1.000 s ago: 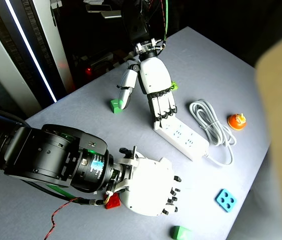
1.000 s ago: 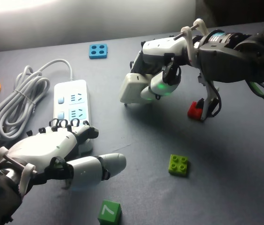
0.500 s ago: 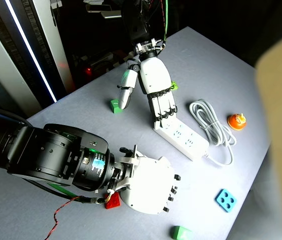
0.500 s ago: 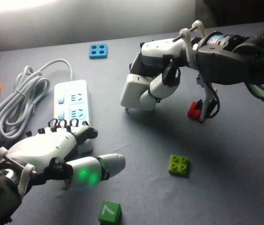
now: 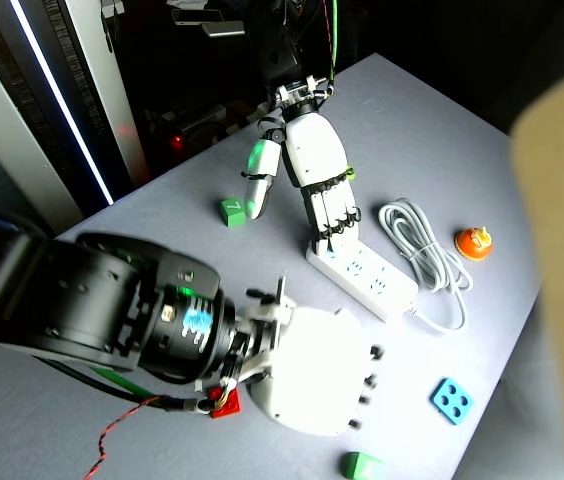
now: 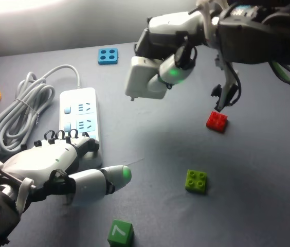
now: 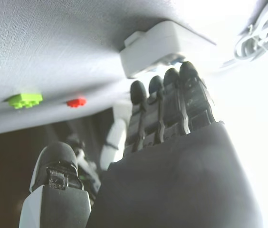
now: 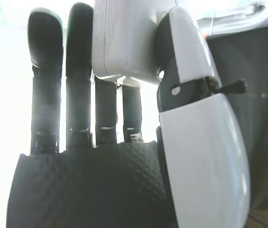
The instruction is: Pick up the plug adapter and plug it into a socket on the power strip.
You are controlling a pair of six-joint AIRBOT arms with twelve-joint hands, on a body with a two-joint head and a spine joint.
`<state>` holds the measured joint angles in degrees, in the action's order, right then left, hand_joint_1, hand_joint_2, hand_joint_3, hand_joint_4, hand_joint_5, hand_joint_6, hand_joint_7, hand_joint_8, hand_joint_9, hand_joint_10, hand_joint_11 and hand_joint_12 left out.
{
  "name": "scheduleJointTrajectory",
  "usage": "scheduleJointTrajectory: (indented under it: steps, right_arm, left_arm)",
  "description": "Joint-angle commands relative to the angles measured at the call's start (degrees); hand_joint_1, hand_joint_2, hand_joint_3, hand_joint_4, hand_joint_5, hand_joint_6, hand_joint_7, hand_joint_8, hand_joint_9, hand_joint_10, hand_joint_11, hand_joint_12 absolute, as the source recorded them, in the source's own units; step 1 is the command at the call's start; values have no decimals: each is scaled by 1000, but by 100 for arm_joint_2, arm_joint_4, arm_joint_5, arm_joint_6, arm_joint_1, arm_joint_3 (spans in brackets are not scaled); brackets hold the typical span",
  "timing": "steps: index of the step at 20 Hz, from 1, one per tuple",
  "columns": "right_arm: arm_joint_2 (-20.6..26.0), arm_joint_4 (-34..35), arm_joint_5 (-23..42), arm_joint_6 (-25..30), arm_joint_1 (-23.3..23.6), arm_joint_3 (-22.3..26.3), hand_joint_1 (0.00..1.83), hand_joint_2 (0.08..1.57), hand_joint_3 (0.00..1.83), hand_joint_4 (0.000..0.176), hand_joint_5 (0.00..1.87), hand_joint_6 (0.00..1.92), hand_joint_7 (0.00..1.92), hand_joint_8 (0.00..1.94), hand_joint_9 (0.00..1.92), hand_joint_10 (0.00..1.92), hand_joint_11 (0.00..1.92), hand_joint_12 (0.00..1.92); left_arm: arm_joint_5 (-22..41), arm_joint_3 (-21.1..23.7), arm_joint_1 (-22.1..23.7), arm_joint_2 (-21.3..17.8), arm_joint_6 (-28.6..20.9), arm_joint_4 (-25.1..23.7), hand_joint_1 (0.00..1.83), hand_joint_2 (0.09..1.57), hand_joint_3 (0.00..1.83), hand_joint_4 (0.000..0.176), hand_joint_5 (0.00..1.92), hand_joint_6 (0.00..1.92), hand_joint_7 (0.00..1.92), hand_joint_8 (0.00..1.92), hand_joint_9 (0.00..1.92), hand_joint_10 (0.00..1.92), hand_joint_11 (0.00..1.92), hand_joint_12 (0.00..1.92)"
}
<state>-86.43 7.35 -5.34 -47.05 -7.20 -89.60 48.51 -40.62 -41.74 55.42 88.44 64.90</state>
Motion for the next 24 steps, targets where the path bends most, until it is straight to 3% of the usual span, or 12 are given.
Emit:
scheduleJointTrajectory:
  steps: [1, 4, 7, 9, 12, 17, 19, 24]
  right_arm:
    - [35, 53, 487, -52, 151, 56, 1251, 1156, 0, 0, 846, 987, 973, 1243, 915, 1153, 784, 1448]
    - [-58, 50, 98, -469, 451, 105, 1251, 1157, 0, 0, 833, 1014, 982, 1225, 929, 1166, 793, 1459]
    - [-225, -527, -81, -682, 671, 93, 1252, 1155, 1, 0, 832, 1019, 986, 1214, 931, 1133, 792, 1436]
    - [-361, -533, -150, -1290, 777, 91, 1258, 1138, 0, 0, 881, 951, 1008, 1174, 951, 1098, 827, 1406]
    - [-412, -534, -155, -1493, 841, 82, 1256, 1129, 0, 0, 904, 927, 1017, 1149, 950, 1077, 817, 1388]
    - [-392, -533, -55, -1306, 794, 66, 1254, 1134, 1, 0, 897, 934, 999, 1187, 936, 1108, 804, 1416]
    - [-393, -532, -95, -1051, 763, 48, 1251, 1155, 1, 0, 831, 1026, 984, 1217, 928, 1151, 788, 1461]
    - [-407, -533, -142, -950, 818, 48, 1259, 1138, 0, 0, 858, 991, 1026, 1143, 971, 1098, 843, 1398]
  left_arm:
    - [394, 7, -5, -60, -22, -222, 0, 1159, 2, 0, 117, 6, 123, 8, 102, 9, 0, 259]
    - [394, 10, -5, -73, -25, -222, 0, 1162, 1, 0, 111, 1, 122, 4, 102, 5, 0, 240]
    - [394, 10, 0, -73, -33, -222, 0, 1156, 0, 0, 117, 1, 122, 1, 112, 4, 0, 298]
    - [393, 15, 9, -76, -34, -222, 0, 1152, 0, 0, 113, 3, 126, 5, 110, 4, 0, 293]
    - [394, 2, 18, -76, -34, -222, 0, 1160, 1, 0, 103, 0, 117, 1, 101, 1, 0, 248]
    - [395, -1, 10, -74, -33, -222, 0, 1154, 0, 0, 114, 2, 132, 3, 113, 3, 0, 304]
    - [395, -10, 13, -71, -32, -223, 0, 1163, 2, 0, 106, 1, 115, 2, 97, 1, 0, 266]
    - [407, -12, 14, -74, -31, -223, 0, 1146, 0, 0, 128, 4, 136, 4, 119, 4, 0, 339]
